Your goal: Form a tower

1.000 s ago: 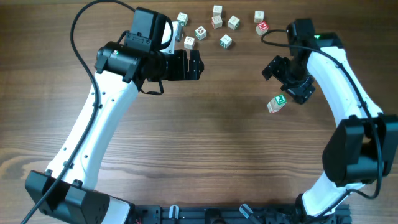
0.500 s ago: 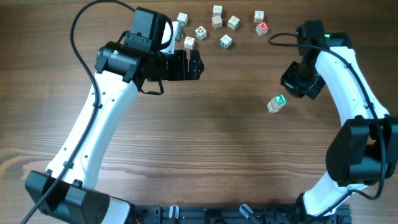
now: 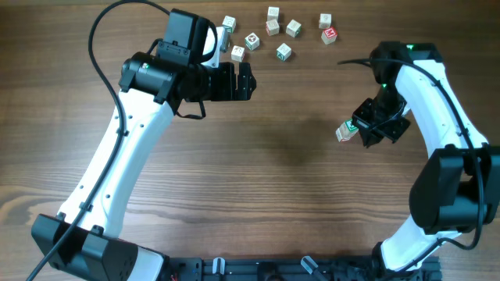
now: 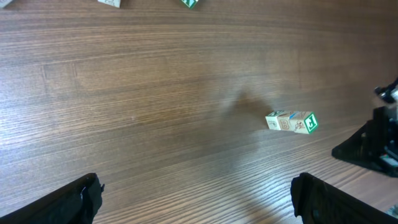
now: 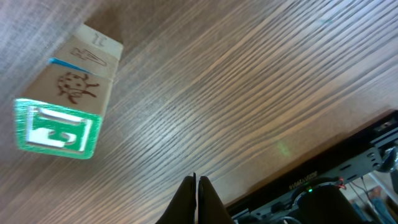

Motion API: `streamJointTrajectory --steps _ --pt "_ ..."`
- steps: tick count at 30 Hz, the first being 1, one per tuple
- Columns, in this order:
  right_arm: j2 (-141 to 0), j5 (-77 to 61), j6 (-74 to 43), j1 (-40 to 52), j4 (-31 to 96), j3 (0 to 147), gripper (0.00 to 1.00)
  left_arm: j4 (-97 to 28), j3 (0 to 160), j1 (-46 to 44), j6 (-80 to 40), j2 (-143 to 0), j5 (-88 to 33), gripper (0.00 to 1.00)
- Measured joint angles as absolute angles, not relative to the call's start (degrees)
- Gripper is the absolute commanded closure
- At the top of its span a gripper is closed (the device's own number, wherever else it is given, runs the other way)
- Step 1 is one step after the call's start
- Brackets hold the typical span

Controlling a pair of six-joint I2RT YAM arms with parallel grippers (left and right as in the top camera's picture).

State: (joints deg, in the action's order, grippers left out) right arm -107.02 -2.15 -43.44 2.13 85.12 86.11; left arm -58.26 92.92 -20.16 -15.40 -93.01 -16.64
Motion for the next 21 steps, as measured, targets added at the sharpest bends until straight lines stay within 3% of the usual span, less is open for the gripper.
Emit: streamJointTrajectory --steps 21 --pt "-107.02 -4.51 -43.44 4.1 77.23 83.26 0.96 -58.24 92.95 -20.16 -15.4 -93.01 -16.64 0.0"
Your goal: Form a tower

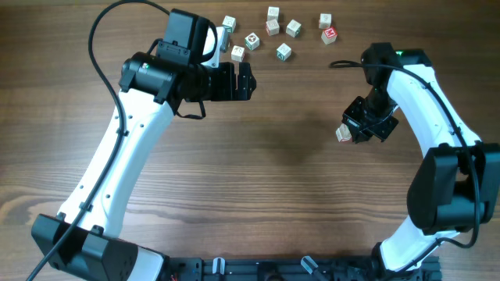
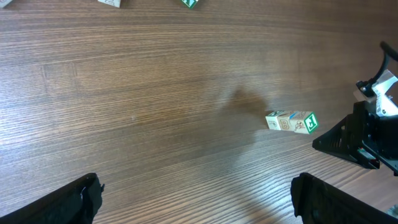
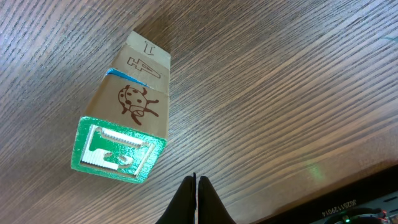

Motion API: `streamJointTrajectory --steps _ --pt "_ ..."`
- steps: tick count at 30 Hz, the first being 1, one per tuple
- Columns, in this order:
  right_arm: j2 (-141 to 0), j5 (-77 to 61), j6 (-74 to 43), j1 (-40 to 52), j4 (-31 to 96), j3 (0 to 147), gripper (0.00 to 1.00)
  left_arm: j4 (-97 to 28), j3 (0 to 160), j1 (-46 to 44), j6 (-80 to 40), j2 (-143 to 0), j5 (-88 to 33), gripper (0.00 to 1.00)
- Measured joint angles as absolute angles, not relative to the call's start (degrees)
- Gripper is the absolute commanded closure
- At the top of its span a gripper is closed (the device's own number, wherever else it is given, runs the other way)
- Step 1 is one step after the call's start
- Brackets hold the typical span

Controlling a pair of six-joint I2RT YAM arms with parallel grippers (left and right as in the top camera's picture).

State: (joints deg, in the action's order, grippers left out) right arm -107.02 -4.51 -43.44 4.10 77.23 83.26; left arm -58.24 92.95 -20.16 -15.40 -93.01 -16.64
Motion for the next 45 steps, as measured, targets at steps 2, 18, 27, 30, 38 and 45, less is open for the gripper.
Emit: streamJointTrajectory --steps 2,18,27,30,38,45 --pt "-107.02 -4.78 -43.44 4.1 77.21 83.26 0.96 -58.26 92.95 -20.16 -15.4 -93.01 -16.64 0.0" --pt "-107.02 -3.42 -77.19 5.96 81.76 79.92 0.96 -58.24 92.95 -20.14 -15.4 -93.03 -16.64 0.0" --pt "-107.02 0.1 -86.96 6.44 74.41 79.2 0.96 -58.24 92.92 -20.16 -15.4 -93.01 -16.64 0.0" --pt "-107.02 0.25 -87.26 6.44 73.1 79.2 0.96 -58.24 92.92 -20.16 -15.4 -93.01 -16.64 0.0" --pt "-107.02 0.21 -88.71 6.44 71.44 79.2 0.96 -58.26 92.95 -20.14 -15.4 -93.03 -16.64 0.0" --pt "-107.02 0.05 -88.88 6.44 70.54 79.2 0.96 -58.24 92.95 -20.16 -15.4 -93.01 -16.64 0.0"
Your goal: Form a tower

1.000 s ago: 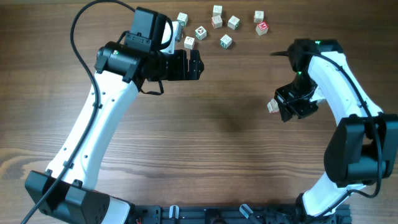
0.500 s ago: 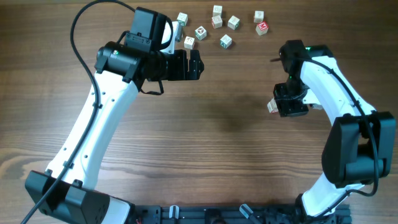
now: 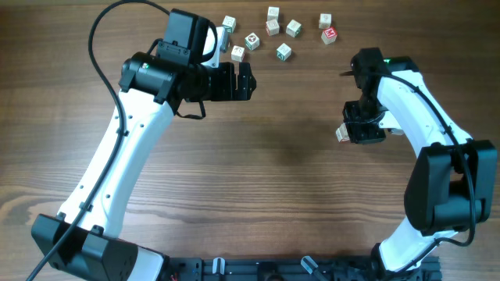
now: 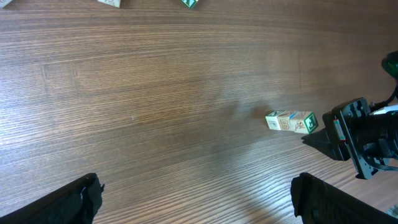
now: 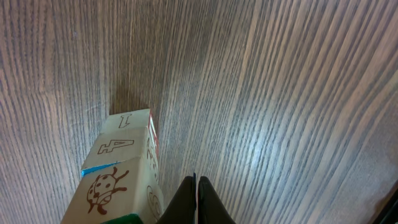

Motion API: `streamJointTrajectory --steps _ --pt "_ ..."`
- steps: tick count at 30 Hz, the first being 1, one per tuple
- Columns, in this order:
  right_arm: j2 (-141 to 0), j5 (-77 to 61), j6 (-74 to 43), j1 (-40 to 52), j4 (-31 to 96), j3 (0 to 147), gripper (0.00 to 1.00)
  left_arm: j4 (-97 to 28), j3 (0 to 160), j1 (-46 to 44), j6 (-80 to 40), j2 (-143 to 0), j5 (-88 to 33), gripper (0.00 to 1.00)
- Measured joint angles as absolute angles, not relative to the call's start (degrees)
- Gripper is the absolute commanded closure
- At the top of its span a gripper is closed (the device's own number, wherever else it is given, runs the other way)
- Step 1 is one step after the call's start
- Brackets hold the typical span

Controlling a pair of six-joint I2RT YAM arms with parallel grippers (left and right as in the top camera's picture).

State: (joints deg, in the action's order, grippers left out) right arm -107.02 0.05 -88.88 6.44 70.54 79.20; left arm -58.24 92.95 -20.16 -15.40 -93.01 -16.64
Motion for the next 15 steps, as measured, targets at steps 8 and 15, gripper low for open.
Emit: streamJointTrajectory --steps 8,15 --pt "-107.02 0.01 -88.88 6.44 70.15 79.2 0.96 -58.26 92.92 -20.16 -15.4 -93.03 -16.64 0.0" --pt "-107.02 -0.4 -88.88 6.44 69.71 79.2 0.96 -58.24 92.92 -20.16 -15.4 -93.03 -16.64 0.0"
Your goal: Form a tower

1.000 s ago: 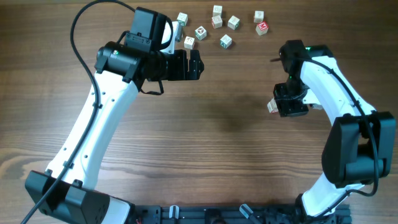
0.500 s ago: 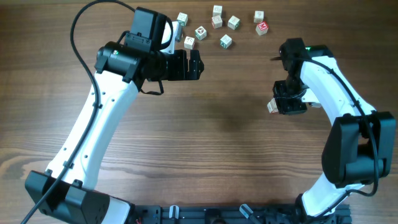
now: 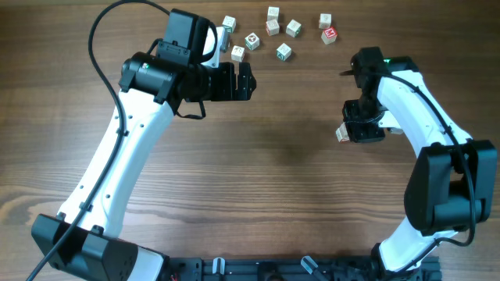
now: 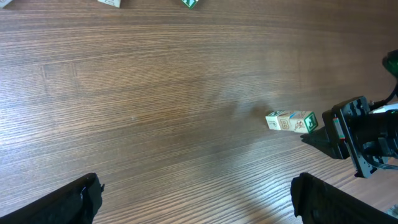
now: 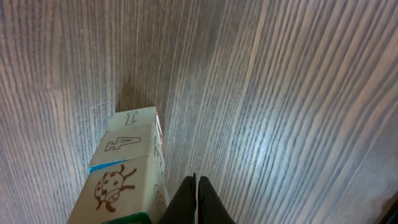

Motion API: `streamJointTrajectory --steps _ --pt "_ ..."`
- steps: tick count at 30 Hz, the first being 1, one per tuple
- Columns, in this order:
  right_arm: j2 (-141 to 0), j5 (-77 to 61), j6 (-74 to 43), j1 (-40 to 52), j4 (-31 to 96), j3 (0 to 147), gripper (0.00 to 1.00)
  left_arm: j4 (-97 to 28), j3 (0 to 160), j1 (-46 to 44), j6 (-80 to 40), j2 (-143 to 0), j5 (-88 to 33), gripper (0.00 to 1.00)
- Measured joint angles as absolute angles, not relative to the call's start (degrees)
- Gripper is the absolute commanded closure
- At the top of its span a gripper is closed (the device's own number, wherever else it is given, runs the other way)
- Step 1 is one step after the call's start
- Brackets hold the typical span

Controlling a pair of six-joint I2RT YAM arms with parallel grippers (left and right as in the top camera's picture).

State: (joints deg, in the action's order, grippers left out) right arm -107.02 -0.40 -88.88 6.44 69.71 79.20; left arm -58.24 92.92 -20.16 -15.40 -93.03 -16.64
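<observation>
A short stack of wooden blocks (image 5: 127, 168) stands on the table, a ladybird block above one marked with numerals. In the left wrist view the stack (image 4: 290, 121) has a green face on top. My right gripper (image 5: 196, 182) is shut and empty, its tips close beside the ladybird block; I cannot tell whether they touch. From overhead the right gripper (image 3: 363, 130) covers part of the stack (image 3: 341, 134). My left gripper (image 3: 243, 81) hangs open and empty at the back left, its fingers (image 4: 81, 199) far from the stack.
Several loose lettered blocks (image 3: 283, 51) lie scattered along the far edge of the wooden table (image 3: 266, 179), just right of the left gripper. Two of them show at the top edge of the left wrist view, one green (image 4: 189, 3).
The right gripper has shifted very slightly beside the stack. The stack and the left arm have not moved.
The right gripper was shut and a little to the right of the free-standing stack. Then it was closer to the stack. Later its wrist had turned and its tips were right beside the ladybird block, where they stay. The left gripper stayed open and still throughout.
</observation>
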Motion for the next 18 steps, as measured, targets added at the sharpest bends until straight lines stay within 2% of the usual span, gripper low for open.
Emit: streamJointTrajectory --steps 18 --pt "-107.02 -1.08 -88.88 6.44 69.52 79.2 0.96 -58.24 92.92 -20.16 -15.4 -93.01 -16.64 0.0"
